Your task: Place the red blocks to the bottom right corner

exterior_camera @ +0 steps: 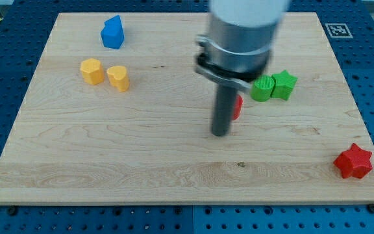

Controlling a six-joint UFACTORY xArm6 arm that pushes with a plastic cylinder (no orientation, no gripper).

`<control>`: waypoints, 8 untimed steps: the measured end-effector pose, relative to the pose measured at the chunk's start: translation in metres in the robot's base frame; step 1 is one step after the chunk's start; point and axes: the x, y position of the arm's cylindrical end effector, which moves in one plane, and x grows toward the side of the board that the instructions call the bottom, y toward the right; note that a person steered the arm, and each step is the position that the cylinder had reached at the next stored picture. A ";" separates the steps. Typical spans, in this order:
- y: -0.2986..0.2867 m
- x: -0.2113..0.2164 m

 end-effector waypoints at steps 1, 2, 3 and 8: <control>-0.037 -0.055; -0.014 -0.060; 0.019 -0.033; 0.102 -0.012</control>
